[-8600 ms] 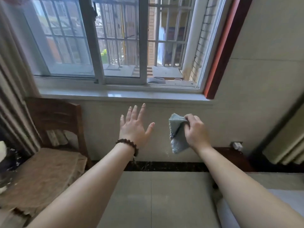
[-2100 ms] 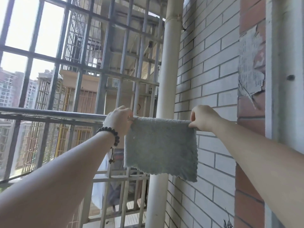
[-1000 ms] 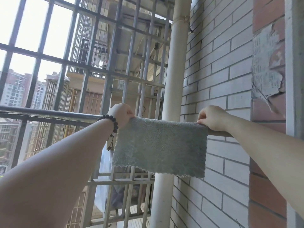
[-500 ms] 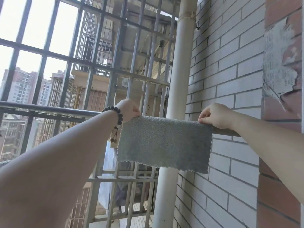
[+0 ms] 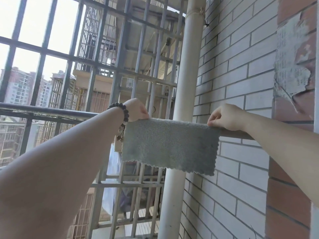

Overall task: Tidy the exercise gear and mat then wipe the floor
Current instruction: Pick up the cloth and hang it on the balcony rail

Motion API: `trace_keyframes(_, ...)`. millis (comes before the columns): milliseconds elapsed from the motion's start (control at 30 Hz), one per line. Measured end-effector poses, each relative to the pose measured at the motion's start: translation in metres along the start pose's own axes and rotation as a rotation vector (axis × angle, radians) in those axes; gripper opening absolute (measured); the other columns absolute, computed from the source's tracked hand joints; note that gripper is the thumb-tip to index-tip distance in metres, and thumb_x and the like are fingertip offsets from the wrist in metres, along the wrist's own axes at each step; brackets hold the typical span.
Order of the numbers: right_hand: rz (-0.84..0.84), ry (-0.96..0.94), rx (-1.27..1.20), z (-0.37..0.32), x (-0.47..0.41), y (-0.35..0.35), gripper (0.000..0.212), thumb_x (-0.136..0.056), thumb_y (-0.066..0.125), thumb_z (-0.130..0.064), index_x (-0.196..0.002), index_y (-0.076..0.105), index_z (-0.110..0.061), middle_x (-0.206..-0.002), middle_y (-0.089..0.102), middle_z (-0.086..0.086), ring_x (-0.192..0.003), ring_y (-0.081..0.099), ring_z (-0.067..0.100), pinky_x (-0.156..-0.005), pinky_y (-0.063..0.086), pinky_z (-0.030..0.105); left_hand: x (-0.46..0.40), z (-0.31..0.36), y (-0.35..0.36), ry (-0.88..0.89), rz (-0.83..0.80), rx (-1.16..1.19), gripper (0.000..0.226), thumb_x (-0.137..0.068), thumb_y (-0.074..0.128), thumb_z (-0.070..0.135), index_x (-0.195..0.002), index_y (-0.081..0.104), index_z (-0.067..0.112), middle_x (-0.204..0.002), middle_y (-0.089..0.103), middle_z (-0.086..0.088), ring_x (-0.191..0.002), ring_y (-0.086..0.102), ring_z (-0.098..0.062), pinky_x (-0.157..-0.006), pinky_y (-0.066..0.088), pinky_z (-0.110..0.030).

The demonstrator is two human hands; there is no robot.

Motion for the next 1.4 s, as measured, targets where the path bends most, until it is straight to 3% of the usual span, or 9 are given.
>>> trace_keyframes(133, 0.069, 0.008, 0.03, -0.002, -0.003, 0.001, 0.01, -0.087, 0.068, -0.025, -0.079, 0.071, -0.019, -0.074, 0.062, -0.008, -0.072, 0.055, 0.008, -0.059, 0.038, 0.021, -0.005, -0.001, 0.004, 0.01, 0.072, -0.021, 0.021, -0.092, 0.063, 0.023, -0.103, 0.074, 0.009, -0.106, 0.069, -0.003, -0.097, 0.063, -0.022, -0.089, 0.05, -0.032)
trace_keyframes(267, 0.25, 0.15, 0.054, 0.003, -0.009, 0.001, 0.013, -0.09, 0.063, -0.03, -0.08, 0.065, -0.023, -0.087, 0.064, 0.001, -0.091, 0.059, 0.025, -0.082, 0.047, 0.035, -0.013, -0.009, 0.001, -0.114, 0.216, -0.055, 0.019, -0.094, 0.059, 0.022, -0.099, 0.074, 0.011, -0.105, 0.07, -0.006, -0.095, 0.064, -0.025, -0.091, 0.052, -0.04)
trace_keyframes(400, 0.256, 0.124, 0.002, 0.003, -0.007, 0.004, 0.014, -0.092, 0.06, -0.031, -0.085, 0.067, -0.022, -0.079, 0.06, -0.003, -0.089, 0.058, 0.025, -0.087, 0.048, 0.04, -0.009, -0.007, -0.002, -0.092, 0.239, 0.055, 0.02, -0.09, 0.064, 0.025, -0.095, 0.075, 0.008, -0.097, 0.071, -0.009, -0.087, 0.066, -0.025, -0.084, 0.055, -0.04)
trace_keyframes(600, 0.139, 0.025, -0.066, -0.003, 0.001, 0.012, 0.013, -0.089, 0.065, -0.023, -0.08, 0.071, -0.017, -0.079, 0.065, 0.003, -0.075, 0.056, 0.016, -0.063, 0.043, 0.025, -0.003, -0.002, 0.006, 0.005, 0.13, 0.087, 0.019, -0.086, 0.07, 0.026, -0.097, 0.075, 0.011, -0.103, 0.07, -0.004, -0.088, 0.06, -0.016, -0.078, 0.046, -0.026)
trace_keyframes(767, 0.215, 0.103, -0.039, -0.006, -0.006, 0.014, 0.018, -0.092, 0.06, -0.028, -0.078, 0.067, -0.019, -0.083, 0.066, 0.001, -0.089, 0.059, 0.025, -0.09, 0.048, 0.043, -0.014, 0.0, 0.009, -0.055, 0.156, -0.041, 0.02, -0.091, 0.064, 0.027, -0.101, 0.075, 0.014, -0.104, 0.069, -0.005, -0.094, 0.063, -0.023, -0.088, 0.052, -0.038)
trace_keyframes(967, 0.401, 0.043, -0.134, -0.014, 0.013, 0.013, 0.014, -0.092, 0.061, -0.027, -0.087, 0.069, -0.017, -0.084, 0.065, 0.001, -0.088, 0.06, 0.025, -0.085, 0.049, 0.042, 0.011, -0.02, 0.004, -0.077, 0.518, 0.264, 0.018, -0.092, 0.058, 0.01, -0.091, 0.073, 0.02, -0.095, 0.072, 0.001, -0.087, 0.066, -0.017, -0.081, 0.054, -0.031)
trace_keyframes(1133, 0.69, 0.096, -0.462, -0.012, 0.064, 0.022, 0.013, -0.091, 0.062, -0.024, -0.083, 0.065, -0.015, -0.077, 0.062, 0.0, -0.074, 0.056, 0.019, -0.068, 0.041, 0.027, 0.078, -0.044, 0.03, -0.22, 0.751, 0.58, 0.007, -0.087, 0.068, 0.018, -0.09, 0.071, 0.013, -0.081, 0.068, 0.004, -0.075, 0.064, -0.01, -0.071, 0.053, -0.025)
trace_keyframes(1267, 0.658, 0.366, -0.703, 0.012, 0.1, 0.072, 0.015, -0.09, 0.064, -0.027, -0.092, 0.063, -0.012, -0.082, 0.061, 0.0, -0.081, 0.059, 0.023, -0.07, 0.039, 0.028, 0.11, -0.084, 0.084, -0.477, 0.576, 0.716, 0.022, -0.087, 0.069, 0.028, -0.098, 0.067, 0.009, -0.091, 0.068, -0.002, -0.089, 0.066, -0.018, -0.083, 0.054, -0.035)
trace_keyframes(1400, 0.391, 0.567, -0.864, 0.025, 0.108, 0.127, 0.039, -0.083, 0.07, -0.035, -0.11, 0.057, -0.01, -0.097, 0.06, 0.005, -0.086, 0.058, 0.025, -0.083, 0.048, 0.039, 0.121, -0.089, 0.128, -0.683, 0.252, 1.129, 0.032, -0.083, 0.071, 0.037, -0.091, 0.065, 0.007, -0.088, 0.07, -0.007, -0.088, 0.067, -0.019, -0.086, 0.053, -0.038)
Point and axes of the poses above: each hand's wrist, its own x-axis away from the middle knuckle, its own y-axis out of the palm, z = x × y, the point moved 5 cm from there along -x, towards the middle knuckle
